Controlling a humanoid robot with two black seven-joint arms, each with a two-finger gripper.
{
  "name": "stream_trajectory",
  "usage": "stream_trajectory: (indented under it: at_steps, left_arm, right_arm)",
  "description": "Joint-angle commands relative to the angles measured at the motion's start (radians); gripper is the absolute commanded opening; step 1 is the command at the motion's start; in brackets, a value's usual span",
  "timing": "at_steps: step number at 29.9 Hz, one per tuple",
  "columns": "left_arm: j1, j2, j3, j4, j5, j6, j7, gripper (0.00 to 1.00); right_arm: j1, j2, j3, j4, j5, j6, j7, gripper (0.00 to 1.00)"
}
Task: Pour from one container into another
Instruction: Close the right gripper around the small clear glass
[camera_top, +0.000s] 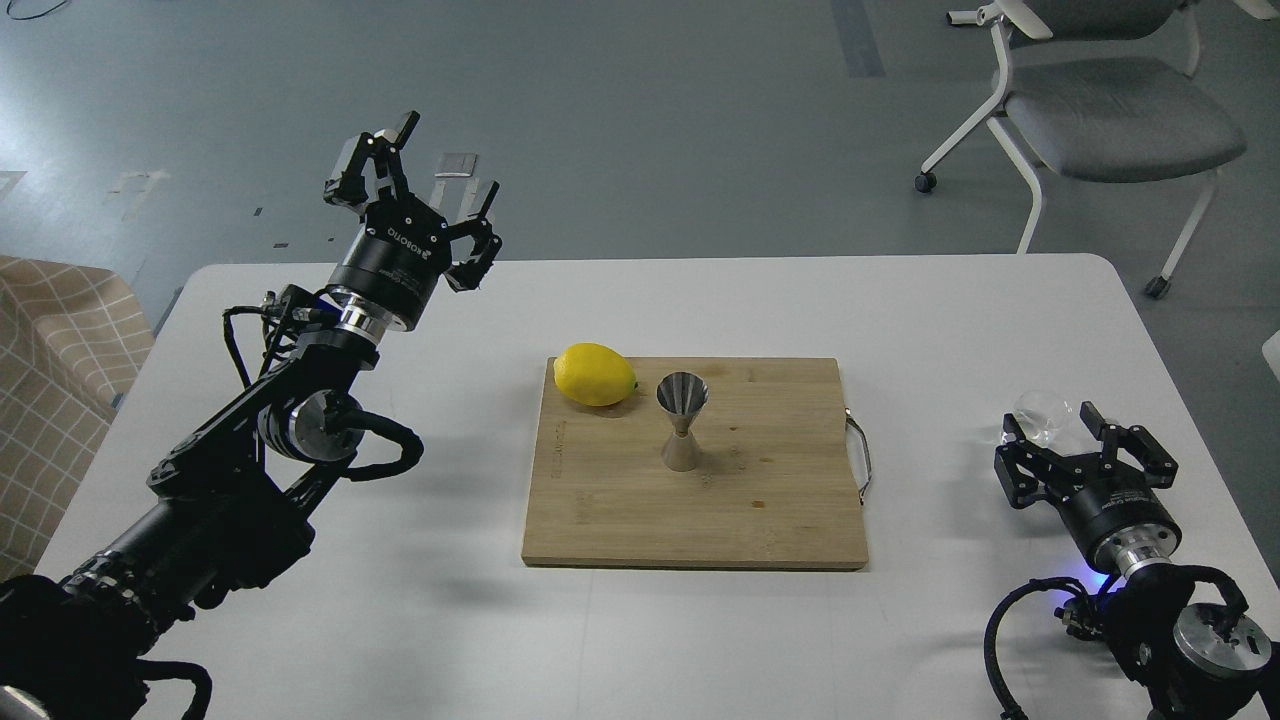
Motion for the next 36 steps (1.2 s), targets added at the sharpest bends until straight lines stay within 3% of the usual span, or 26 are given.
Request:
stream_trajectory:
  at_steps: [1, 20, 27, 36]
  left_arm:
    - [0.0, 0.0, 0.0, 0.0, 0.0, 0.0, 0.0, 0.98]
    - [0.0, 0.0, 0.0, 0.0, 0.0, 0.0, 0.0, 0.98]
    - [0.0, 0.0, 0.0, 0.0, 0.0, 0.0, 0.0, 0.98]
    - [0.0, 0.0, 0.0, 0.0, 0.0, 0.0, 0.0, 0.98]
  right_arm:
    - [0.003, 0.0, 0.0, -0.008, 0.0, 0.002, 0.0, 0.78]
    - [0.003, 0.0, -0.02, -0.014, -0.015, 0.002, 0.001, 0.71]
    - [0.003, 0.0, -0.02, -0.015, -0.003, 0.008, 0.001, 0.58]
    - [0.003, 0.0, -0.02, -0.015, 0.002, 0.016, 0.001, 0.55]
